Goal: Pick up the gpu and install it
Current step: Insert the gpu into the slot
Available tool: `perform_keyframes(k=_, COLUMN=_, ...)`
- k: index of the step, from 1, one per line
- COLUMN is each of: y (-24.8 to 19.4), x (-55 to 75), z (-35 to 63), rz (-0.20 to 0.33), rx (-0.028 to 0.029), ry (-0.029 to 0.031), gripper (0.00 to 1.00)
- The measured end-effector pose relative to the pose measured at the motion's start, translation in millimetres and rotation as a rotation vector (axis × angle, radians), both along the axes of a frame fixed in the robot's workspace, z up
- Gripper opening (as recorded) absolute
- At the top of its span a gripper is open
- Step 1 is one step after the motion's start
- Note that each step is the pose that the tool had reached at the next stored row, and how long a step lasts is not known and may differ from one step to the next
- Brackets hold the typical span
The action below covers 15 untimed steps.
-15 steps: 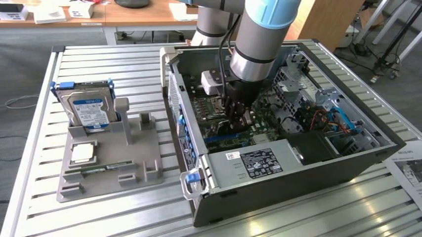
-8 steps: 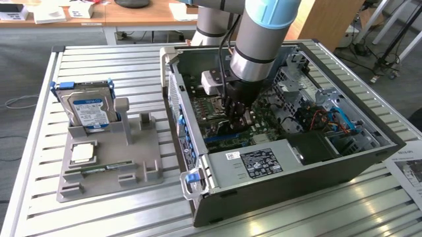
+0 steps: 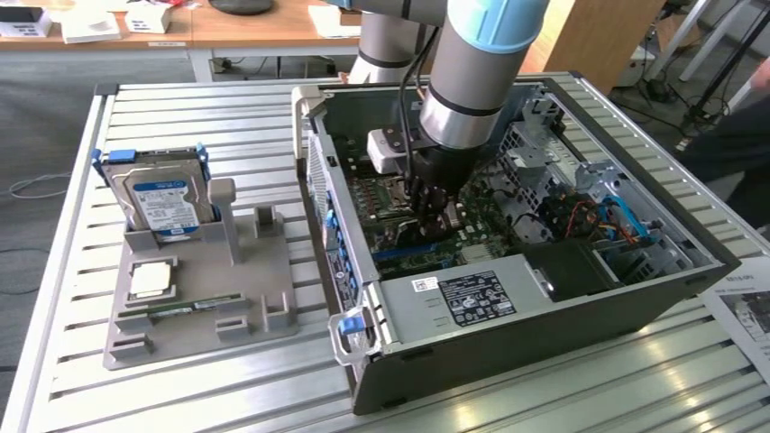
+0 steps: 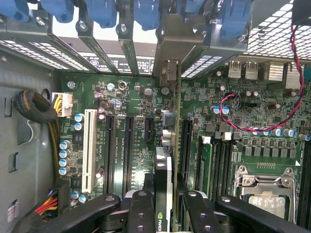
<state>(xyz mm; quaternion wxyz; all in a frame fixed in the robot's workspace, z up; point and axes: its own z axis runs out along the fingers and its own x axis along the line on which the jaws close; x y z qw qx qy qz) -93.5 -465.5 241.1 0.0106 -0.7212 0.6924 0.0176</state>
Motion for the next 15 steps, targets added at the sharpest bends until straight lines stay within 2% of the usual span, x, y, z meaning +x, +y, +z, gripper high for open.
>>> perform_keyframes(k=3, y=-0.2, x=2.0, z=0.0, rz=-0.002, rx=-0.0001, ry=0.0039, gripper=0.27)
perform_keyframes(k=15, y=-0.2, x=1.2, z=-0.1, rz=-0.022, rx=0.0001, ry=0.0047, gripper=0.27)
